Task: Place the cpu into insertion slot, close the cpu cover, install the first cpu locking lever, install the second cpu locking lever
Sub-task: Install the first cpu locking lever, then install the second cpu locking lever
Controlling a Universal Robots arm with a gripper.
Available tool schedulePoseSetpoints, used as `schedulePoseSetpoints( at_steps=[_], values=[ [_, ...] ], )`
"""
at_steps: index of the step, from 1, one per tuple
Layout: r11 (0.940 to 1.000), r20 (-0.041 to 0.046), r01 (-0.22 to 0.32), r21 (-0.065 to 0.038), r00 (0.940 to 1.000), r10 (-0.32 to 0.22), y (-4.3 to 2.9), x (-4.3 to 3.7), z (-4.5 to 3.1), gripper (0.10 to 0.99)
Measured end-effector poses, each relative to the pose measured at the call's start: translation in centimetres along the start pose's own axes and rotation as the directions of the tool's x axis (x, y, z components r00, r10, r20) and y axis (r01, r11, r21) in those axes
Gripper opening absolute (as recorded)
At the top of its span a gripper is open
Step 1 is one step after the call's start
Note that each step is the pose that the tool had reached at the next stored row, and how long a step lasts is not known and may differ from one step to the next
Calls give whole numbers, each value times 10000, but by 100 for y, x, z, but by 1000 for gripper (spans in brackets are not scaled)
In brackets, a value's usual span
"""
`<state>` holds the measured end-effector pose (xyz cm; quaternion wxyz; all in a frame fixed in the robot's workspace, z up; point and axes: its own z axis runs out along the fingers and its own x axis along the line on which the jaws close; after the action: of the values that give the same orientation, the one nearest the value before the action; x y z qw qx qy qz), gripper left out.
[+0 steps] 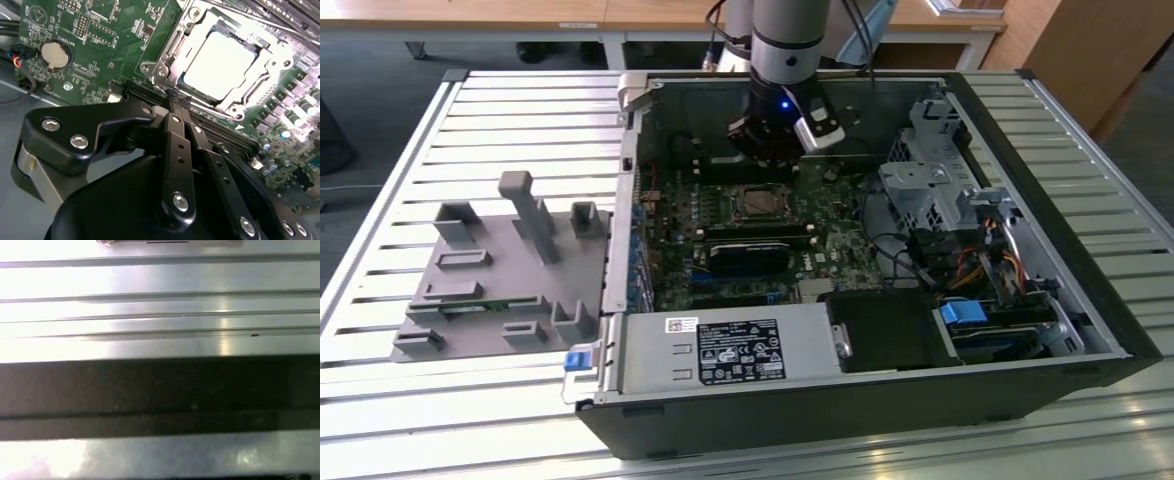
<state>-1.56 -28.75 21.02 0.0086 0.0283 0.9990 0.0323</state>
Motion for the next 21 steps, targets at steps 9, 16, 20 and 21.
schedulePoseSetpoints(
  at_steps=[9, 16, 20, 21],
  values=[
    [10000, -1, 0, 0, 10000, 0, -58, -3, -4, 106],
    [10000, -1, 0, 2, 10000, 0, -81, -4, -6, 106],
    [10000, -1, 0, 1, 10000, 0, -100, -5, -7, 106],
    [10000, -1, 0, 1, 10000, 0, -107, -6, -7, 106]
  ],
)
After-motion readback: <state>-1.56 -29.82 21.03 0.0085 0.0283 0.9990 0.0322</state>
